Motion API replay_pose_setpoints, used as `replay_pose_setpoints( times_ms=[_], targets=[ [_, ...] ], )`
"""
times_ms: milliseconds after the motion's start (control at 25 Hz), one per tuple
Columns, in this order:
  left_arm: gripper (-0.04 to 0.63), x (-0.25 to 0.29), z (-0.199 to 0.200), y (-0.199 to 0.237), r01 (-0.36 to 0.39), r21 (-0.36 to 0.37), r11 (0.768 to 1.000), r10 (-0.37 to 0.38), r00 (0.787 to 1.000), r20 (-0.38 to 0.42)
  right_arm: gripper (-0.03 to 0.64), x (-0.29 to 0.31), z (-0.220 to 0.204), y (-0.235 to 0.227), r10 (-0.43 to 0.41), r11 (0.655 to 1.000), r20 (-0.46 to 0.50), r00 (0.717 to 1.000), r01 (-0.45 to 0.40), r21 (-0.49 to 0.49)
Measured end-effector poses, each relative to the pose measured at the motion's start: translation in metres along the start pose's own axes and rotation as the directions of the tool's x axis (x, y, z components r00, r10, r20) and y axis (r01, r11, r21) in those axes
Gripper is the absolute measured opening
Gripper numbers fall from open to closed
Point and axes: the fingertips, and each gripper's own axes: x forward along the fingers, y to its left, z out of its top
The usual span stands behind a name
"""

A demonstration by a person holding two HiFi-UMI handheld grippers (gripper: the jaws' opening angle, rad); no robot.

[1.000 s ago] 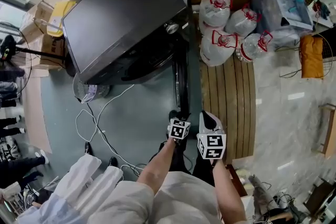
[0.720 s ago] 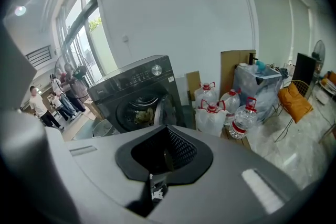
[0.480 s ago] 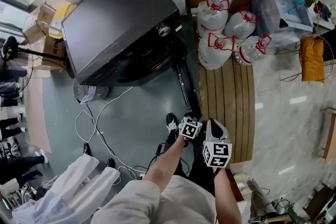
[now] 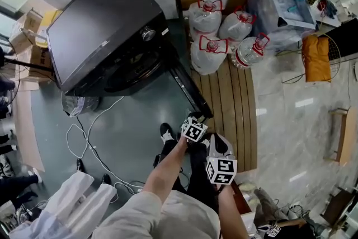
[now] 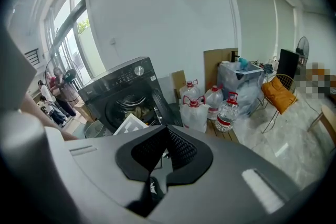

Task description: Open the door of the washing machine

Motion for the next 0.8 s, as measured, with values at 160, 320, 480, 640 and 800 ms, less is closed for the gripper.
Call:
replay_pose_setpoints(
  times_ms=[160, 320, 480, 640, 800],
  targets=[
    [0.197, -0.005, 0.039, 0.021, -0.036, 0.013, 0.999, 0.035, 0.997, 0.063, 0.0, -0.005, -0.001, -0.007, -0.012, 1.0, 0.009, 1.0, 0.012, 0.015],
    [0.207, 0.003, 0.067, 0.022, -0.018, 0.093, 0.996, 0.015, 0.999, 0.035, 0.0, -0.01, -0.006, -0.012, -0.019, 0.999, 0.008, 1.0, 0.019, 0.033],
    [0.193, 0.006, 0.094, 0.03, -0.058, 0.097, 0.994, 0.051, 0.996, 0.075, 0.0, -0.011, -0.01, -0.017, -0.029, 0.999, 0.003, 1.0, 0.029, 0.037],
    [0.181, 0.005, 0.124, 0.042, -0.09, 0.103, 0.991, 0.077, 0.99, 0.122, 0.0, -0.006, -0.004, -0.024, -0.043, 0.998, 0.009, 0.999, 0.043, 0.046],
    [0.167, 0.004, 0.148, 0.055, -0.126, 0.097, 0.987, 0.108, 0.979, 0.17, 0.0, -0.004, 0.001, -0.024, -0.052, 0.997, 0.017, 0.999, 0.051, 0.05]
  ],
)
